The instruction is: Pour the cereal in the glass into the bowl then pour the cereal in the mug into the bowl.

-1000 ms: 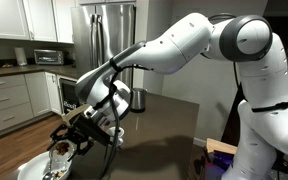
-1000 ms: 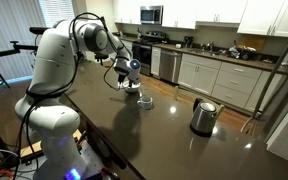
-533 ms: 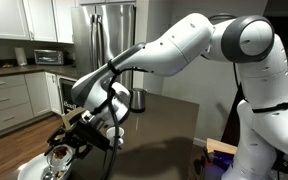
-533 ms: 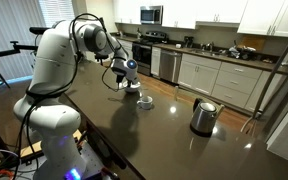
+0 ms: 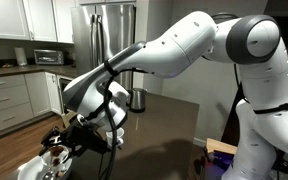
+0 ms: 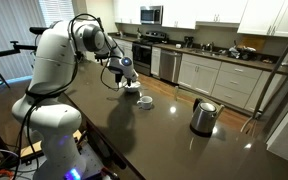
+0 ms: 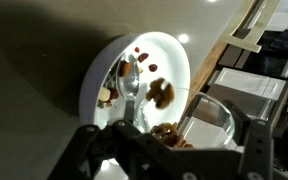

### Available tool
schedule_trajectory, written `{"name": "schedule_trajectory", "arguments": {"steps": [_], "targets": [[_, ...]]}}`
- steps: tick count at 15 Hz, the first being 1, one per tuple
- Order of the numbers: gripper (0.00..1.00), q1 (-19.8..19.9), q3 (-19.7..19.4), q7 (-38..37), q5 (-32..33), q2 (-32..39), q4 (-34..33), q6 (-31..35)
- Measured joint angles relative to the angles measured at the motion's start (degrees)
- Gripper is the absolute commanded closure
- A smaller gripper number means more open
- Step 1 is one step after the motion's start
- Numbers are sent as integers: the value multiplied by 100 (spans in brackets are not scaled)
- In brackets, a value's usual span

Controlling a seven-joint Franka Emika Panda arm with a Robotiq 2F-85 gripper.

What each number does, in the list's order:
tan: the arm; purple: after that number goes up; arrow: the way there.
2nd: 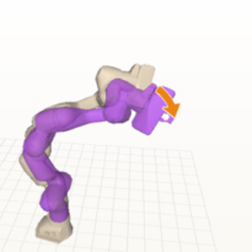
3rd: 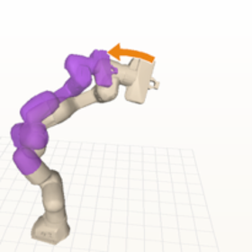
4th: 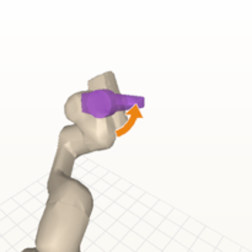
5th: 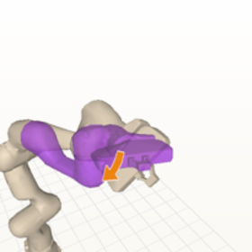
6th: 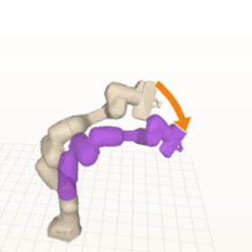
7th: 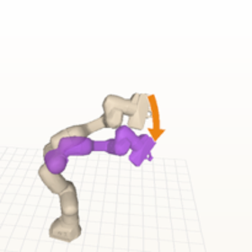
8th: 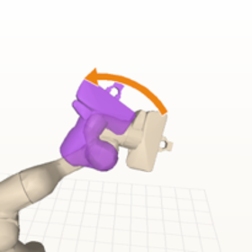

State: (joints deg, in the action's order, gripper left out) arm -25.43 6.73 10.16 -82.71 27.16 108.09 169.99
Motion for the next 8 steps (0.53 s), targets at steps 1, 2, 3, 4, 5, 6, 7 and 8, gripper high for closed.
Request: {"name": "schedule_trajectory", "arguments": {"steps": [1, 2, 3, 4, 5, 6, 7, 8], "targets": [[40, -1, -12, 37, 0, 17, -45, 61], [40, 1, -35, 62, 0, 44, -104, 101], [40, 5, -66, 77, 0, 82, -173, 122], [40, 13, -98, 90, 0, 133, -257, 126], [40, 28, -121, 103, 0, 195, -344, 127], [40, 40, -143, 122, 0, 271, -445, 127], [40, 46, -164, 147, 0, 361, -551, 127], [40, 47, -175, 183, -2, 458, -663, 127]]}}
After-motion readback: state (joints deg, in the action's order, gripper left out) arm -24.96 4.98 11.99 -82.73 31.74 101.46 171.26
